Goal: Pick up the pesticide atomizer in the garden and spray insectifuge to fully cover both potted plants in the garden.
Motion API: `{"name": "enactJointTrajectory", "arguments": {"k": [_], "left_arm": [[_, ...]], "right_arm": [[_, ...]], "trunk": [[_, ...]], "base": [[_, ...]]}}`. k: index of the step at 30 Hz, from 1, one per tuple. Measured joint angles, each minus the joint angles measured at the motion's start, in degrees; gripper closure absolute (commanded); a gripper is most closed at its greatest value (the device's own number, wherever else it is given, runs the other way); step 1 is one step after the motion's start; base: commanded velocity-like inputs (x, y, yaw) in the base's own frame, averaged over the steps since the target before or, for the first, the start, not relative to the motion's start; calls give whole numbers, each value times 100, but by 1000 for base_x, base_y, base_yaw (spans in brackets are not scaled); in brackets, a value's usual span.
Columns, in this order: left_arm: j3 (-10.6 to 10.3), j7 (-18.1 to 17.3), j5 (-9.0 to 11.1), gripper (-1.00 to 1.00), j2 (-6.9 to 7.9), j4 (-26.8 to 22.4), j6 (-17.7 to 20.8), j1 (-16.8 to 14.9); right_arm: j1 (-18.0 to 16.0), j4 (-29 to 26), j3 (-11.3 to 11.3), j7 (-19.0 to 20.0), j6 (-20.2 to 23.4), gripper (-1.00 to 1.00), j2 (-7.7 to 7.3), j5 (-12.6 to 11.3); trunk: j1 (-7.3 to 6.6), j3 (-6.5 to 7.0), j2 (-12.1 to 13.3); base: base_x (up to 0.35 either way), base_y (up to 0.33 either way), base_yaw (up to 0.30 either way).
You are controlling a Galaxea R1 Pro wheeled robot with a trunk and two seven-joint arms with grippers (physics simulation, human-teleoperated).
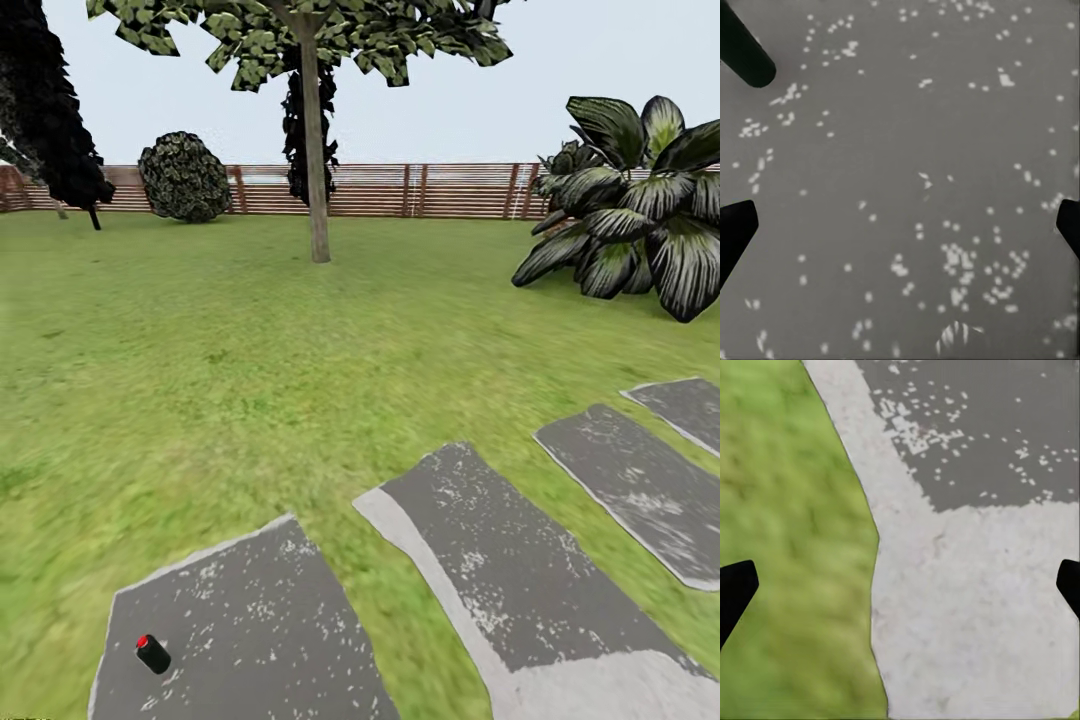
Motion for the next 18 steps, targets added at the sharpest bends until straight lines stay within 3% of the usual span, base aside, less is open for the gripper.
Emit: {"name": "enactJointTrajectory", "arguments": {"k": [12,18], "left_arm": [[0,0,2,-100,0,0,0,0],[-1,0,4,-100,0,0,0,0]], "right_arm": [[0,0,0,0,-2,-100,0,3],[0,0,0,0,-2,-100,0,3]], "trunk": [[0,0,0],[2,0,0]], "base": [[234,-191,275],[110,-247,276]]}}
